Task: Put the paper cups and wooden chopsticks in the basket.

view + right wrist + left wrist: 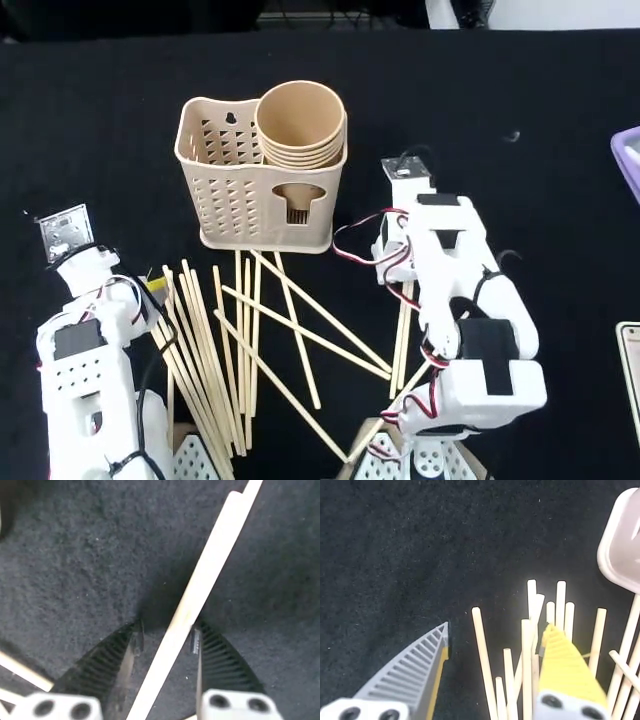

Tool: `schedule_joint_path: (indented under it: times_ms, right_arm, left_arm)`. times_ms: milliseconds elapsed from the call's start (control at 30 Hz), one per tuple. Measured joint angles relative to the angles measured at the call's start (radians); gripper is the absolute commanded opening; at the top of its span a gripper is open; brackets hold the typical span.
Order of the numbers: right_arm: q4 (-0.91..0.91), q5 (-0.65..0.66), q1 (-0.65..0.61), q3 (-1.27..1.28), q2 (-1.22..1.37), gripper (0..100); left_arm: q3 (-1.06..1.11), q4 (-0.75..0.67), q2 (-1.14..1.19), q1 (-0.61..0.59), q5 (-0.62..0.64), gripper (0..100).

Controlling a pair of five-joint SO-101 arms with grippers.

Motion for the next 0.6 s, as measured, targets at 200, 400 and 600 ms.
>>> schedule_joint_path:
  times_ms: [200,400,600]
  right_arm:
    - [0.018,0.086,0.069,-0.012,0.003,2.7]
    - [0.017,0.178,0.137,-0.012,0.008,1.2]
    - [0.017,0.218,0.143,-0.012,0.009,1.2]
  left_arm:
    - [0.000,0.000,0.000,0.000,0.000,29]
    - [0.000,0.000,0.000,0.000,0.000,29]
    - [0.000,0.000,0.000,0.000,0.000,29]
